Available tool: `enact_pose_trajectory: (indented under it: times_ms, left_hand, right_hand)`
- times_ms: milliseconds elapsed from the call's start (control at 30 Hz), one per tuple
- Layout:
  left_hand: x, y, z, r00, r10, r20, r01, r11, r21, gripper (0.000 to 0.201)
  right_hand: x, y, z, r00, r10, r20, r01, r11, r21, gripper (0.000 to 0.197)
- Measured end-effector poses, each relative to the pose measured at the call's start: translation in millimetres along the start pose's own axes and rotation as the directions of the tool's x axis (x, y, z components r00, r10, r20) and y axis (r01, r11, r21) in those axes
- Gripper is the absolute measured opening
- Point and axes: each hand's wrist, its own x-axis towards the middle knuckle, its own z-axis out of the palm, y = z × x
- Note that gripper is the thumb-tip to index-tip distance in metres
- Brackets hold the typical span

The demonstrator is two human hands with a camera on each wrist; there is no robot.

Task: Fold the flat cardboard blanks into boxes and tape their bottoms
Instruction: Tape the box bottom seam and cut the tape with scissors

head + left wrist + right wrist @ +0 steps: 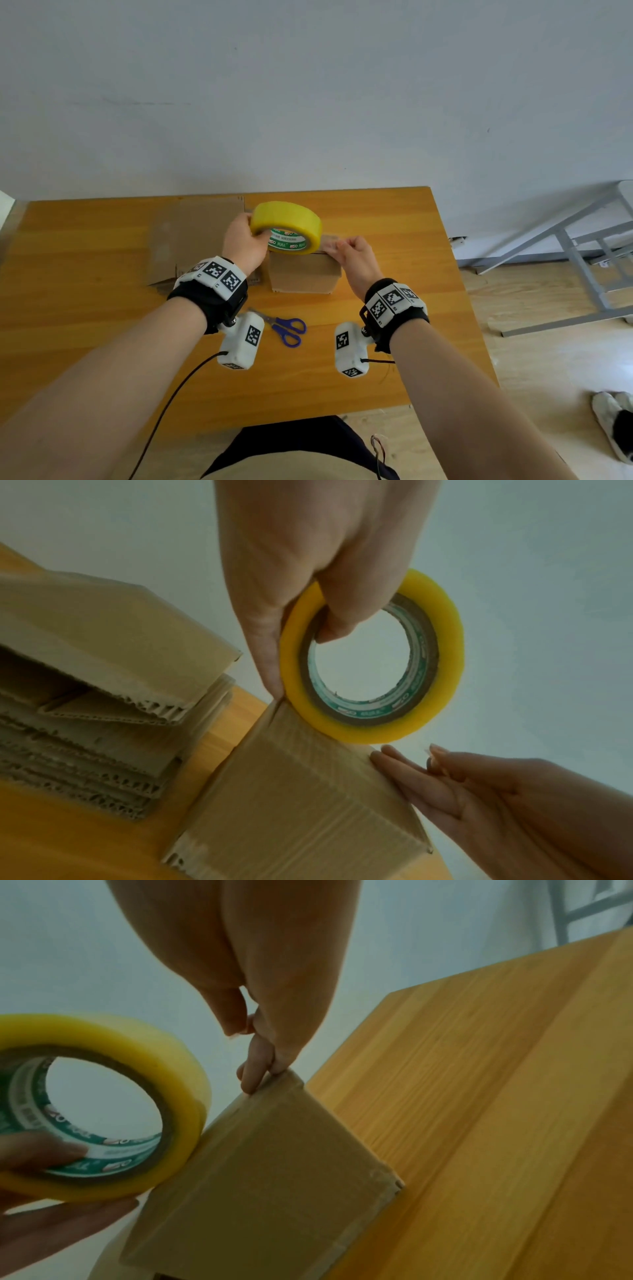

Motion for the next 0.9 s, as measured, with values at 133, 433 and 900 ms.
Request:
enact_pose_trajectory:
  times_ms: [133, 433, 900]
  left_hand:
    - [-2.0, 2.2, 1.8, 0.999, 0.002, -0.053, -0.006, 0.997, -0.07, 0.011]
    - [-8.5, 0.6, 20.9, 0.989, -0.139, 0.056, 0.15, 0.943, -0.298, 0.015]
    - [-3.6, 0.1, 29.5, 0.975, -0.221, 0.022, 0.216, 0.922, -0.321, 0.011]
  right_hand:
    - [-1.8, 1.4, -0.4, 1.0, -0.013, 0.012, 0.012, 1.0, 0.016, 0.01]
    - [-2.9, 3.8, -1.8, 0.999, -0.018, -0.039, 0.018, 1.0, -0.002, 0.012]
    - [-3.3, 7.3, -23.6, 0.992, 0.084, -0.091, -0.062, 0.973, 0.223, 0.003]
